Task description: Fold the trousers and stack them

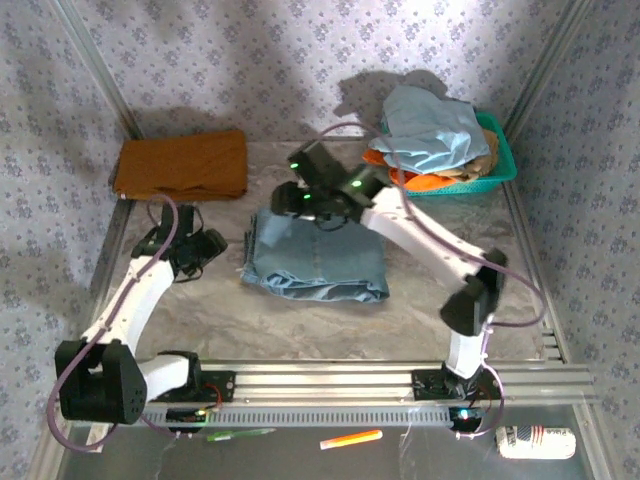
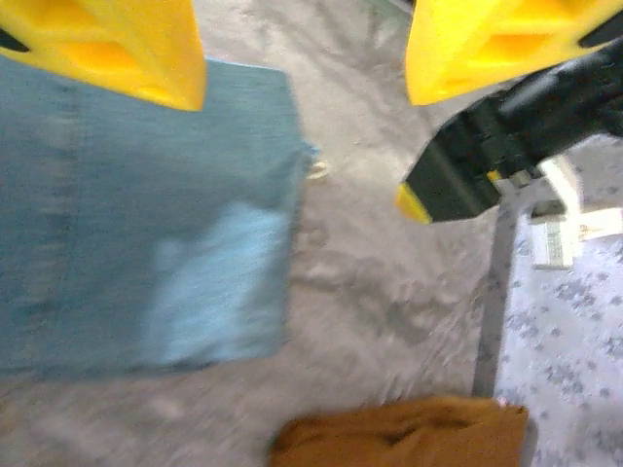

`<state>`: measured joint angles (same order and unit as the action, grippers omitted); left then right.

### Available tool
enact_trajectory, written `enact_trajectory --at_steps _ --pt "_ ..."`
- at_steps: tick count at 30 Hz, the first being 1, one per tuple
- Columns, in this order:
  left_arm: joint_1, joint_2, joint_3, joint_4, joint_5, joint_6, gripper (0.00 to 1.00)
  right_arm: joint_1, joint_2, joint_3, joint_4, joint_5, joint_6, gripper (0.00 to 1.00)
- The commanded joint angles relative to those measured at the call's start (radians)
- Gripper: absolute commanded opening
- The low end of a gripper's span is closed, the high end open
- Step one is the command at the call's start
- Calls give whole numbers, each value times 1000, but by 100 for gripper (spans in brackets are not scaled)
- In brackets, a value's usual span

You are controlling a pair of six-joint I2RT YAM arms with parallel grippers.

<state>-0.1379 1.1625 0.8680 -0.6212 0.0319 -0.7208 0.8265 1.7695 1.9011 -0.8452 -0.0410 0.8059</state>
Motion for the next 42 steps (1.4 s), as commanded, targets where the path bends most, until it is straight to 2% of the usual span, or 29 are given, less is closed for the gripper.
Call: enact_trajectory --at_steps 1,4,8,11,16,20,23,29,34,38,40,42 --pt "-150 35 167 -111 -25 57 65 -92 -122 -245 5 93 -29 27" --pt "-283 111 267 -98 -43 61 63 -162 -232 -409 27 105 -28 2" --pt "-391 234 327 -31 -1 38 57 -232 -317 -611 111 68 -12 0" --pt "-426 295 296 19 37 12 54 -238 -310 -737 182 40 16 0" --pt "-411 321 99 130 67 2 51 -215 -276 -930 319 -8 70 0" --pt "-304 302 -73 203 98 38 51 -209 -245 -1068 394 -35 84 0" --pt "-219 308 -100 204 99 78 51 -224 -217 -1128 443 -56 76 0" --pt "-192 348 -55 147 37 143 51 -238 -164 -1156 449 -67 21 0" --pt "-193 272 -102 105 -2 153 55 -242 -211 -1129 386 -103 -39 0" --pt "-201 142 -65 12 -3 147 65 -242 -317 -1001 262 -106 -113 10" --pt "-209 92 -6 -39 1 153 70 -256 -351 -923 220 -99 -146 19" --pt "-213 77 66 -66 12 161 73 -280 -347 -839 201 -75 -168 22"
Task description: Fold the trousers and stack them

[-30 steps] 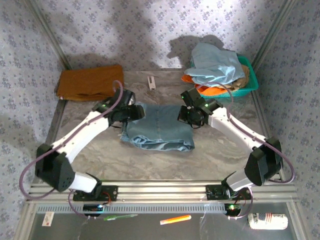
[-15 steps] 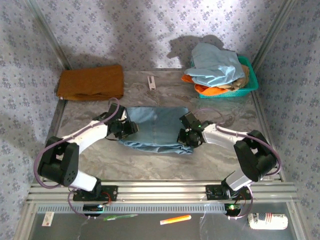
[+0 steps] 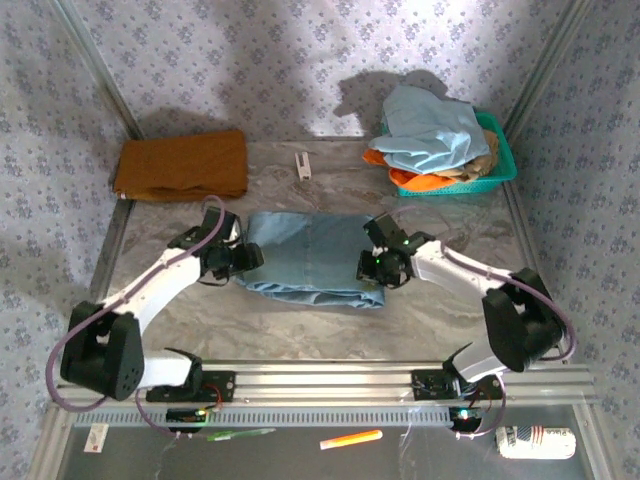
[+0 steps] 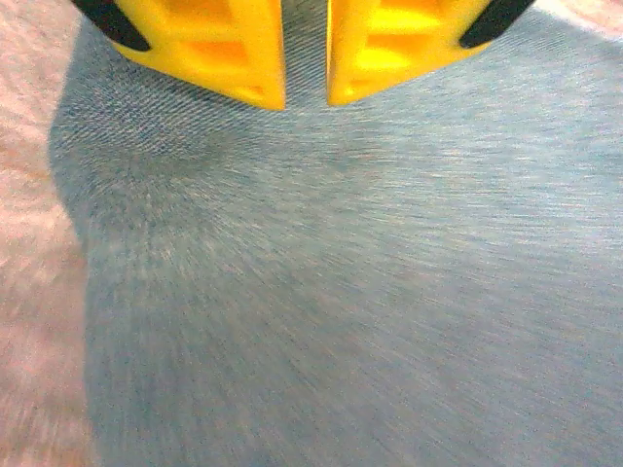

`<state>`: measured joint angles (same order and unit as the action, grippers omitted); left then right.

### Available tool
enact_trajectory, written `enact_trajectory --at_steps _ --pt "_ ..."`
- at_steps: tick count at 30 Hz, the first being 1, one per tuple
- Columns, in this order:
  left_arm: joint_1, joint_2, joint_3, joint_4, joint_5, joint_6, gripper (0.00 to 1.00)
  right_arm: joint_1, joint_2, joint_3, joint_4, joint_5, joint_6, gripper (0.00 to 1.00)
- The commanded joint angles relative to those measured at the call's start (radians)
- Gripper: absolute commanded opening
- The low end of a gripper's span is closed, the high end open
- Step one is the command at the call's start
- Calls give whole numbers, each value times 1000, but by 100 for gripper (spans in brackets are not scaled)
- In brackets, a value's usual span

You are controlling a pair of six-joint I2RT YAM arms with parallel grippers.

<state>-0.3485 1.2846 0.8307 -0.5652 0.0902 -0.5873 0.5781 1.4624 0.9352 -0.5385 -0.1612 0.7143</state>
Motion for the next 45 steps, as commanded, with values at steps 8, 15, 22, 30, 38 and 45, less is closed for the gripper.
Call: enact_trajectory --at_steps 8,15,22,30,38,45 --pt "-18 248 386 14 44 -16 63 -134 309 455 -67 58 -119 0" --pt "26 536 468 120 3 -17 49 -168 650 612 -32 -3 -93 0" --pt "89 518 396 140 25 -13 49 -167 597 586 -52 -19 -138 0" --pt "-13 244 372 -52 -29 -4 75 -50 180 377 -88 114 -141 23" --pt "-196 104 180 -7 -16 -103 64 177 -9 -2 70 179 88 6" --pt "-207 43 -59 93 -51 -132 55 185 105 -173 209 201 155 0"
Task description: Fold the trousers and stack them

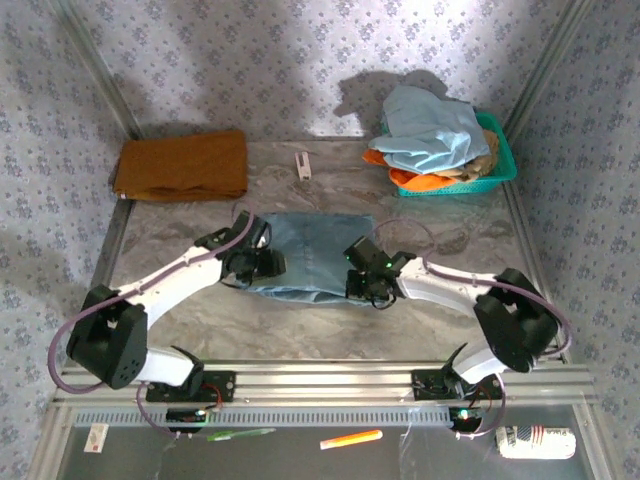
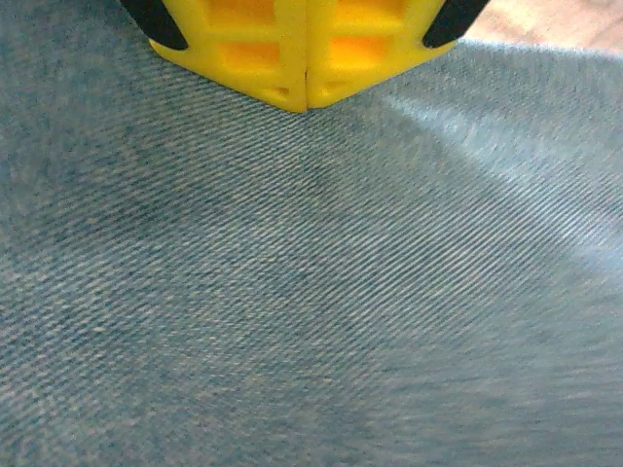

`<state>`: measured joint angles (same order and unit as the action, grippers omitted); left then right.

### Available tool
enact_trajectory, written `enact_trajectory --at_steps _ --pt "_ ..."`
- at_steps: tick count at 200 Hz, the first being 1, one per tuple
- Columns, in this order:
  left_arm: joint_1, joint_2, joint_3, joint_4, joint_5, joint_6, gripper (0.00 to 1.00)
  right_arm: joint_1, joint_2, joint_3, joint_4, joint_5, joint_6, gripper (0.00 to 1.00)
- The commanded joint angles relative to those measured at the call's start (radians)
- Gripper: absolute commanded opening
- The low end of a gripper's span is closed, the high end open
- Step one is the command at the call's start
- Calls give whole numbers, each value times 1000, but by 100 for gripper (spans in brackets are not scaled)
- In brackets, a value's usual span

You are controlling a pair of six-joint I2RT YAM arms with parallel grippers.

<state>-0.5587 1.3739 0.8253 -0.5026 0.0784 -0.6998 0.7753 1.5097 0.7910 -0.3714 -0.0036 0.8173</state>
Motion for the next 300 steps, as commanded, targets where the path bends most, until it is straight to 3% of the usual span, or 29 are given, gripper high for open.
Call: enact_trajectory --at_steps 1,48,64,91,120,131,146,178,231,269,300 --pt "16 -56 -85 36 -52 -18 53 -12 82 -33 41 41 49 0" --pt "150 -123 -262 66 -22 -24 48 -42 64 -105 18 38 34 0" --pt "133 -144 -279 58 20 -39 46 -97 21 -114 -29 58 5 0" --pt "30 -252 -273 -14 15 -97 46 -201 -68 -104 -96 52 -71 0" --pt "38 -391 -184 -139 -37 -76 61 -223 -112 4 -190 8 -150 3" --pt "89 -409 -123 -170 -49 -40 74 -218 -130 53 -212 -19 -163 7" --pt "186 -384 -24 -208 -25 17 81 -205 -157 114 -225 -41 -172 13" --pt "344 -157 217 -150 -25 103 83 -200 -191 199 -257 -25 -181 26" --pt "457 376 658 -52 -90 92 73 -269 -151 232 -189 -65 -215 37" --pt "527 713 982 -22 -2 156 58 -316 -119 252 -156 -127 -261 39" --pt "561 916 1245 -83 29 191 58 -327 -68 248 -136 -162 -274 39"
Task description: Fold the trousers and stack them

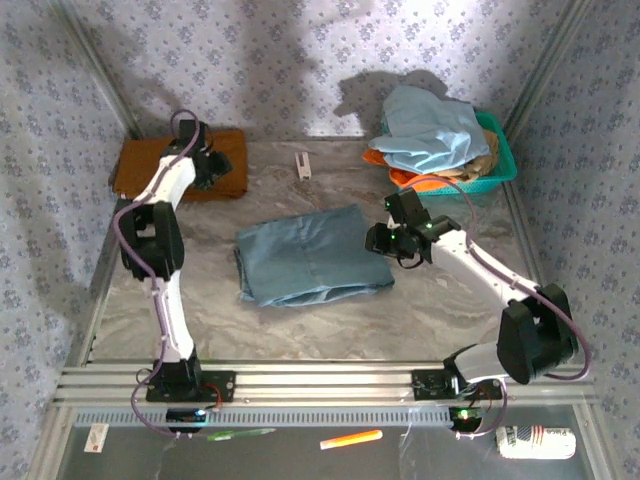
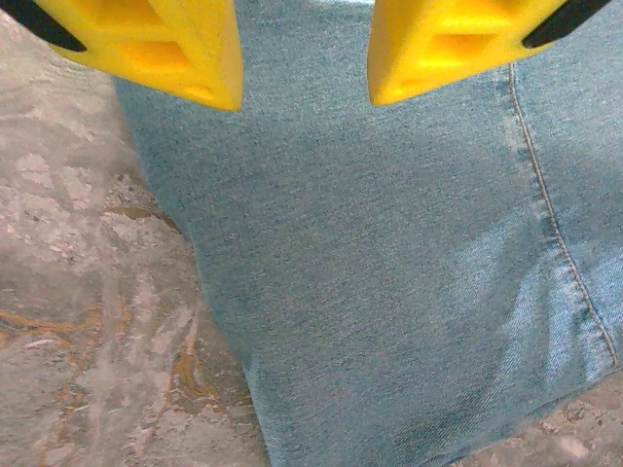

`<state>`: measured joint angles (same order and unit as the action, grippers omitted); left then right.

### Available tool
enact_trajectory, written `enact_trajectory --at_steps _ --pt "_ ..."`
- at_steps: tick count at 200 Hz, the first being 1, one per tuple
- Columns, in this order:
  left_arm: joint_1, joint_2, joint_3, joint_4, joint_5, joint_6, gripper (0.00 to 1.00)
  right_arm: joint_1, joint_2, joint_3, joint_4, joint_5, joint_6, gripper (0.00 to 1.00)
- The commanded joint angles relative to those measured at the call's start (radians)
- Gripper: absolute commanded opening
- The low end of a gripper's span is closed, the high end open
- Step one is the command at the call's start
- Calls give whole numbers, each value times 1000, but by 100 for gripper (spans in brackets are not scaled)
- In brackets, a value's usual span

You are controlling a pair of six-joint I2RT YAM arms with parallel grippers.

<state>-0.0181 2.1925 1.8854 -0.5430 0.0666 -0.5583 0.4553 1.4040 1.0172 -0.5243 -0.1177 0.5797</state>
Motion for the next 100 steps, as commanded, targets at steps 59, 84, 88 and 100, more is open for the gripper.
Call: enact_trajectory --at_steps 59,84,88,100 --pt "4 177 46 -13 182 -62 53 -83 56 -28 39 -92 -59 39" --pt "-64 96 -140 117 239 -107 51 -109 43 -35 37 -102 -67 39" --pt "-74 88 -162 142 250 -112 51 -112 39 -35 37 -102 -68 39" --pt "-109 66 -219 214 265 -130 49 -117 28 -36 35 -102 -70 39"
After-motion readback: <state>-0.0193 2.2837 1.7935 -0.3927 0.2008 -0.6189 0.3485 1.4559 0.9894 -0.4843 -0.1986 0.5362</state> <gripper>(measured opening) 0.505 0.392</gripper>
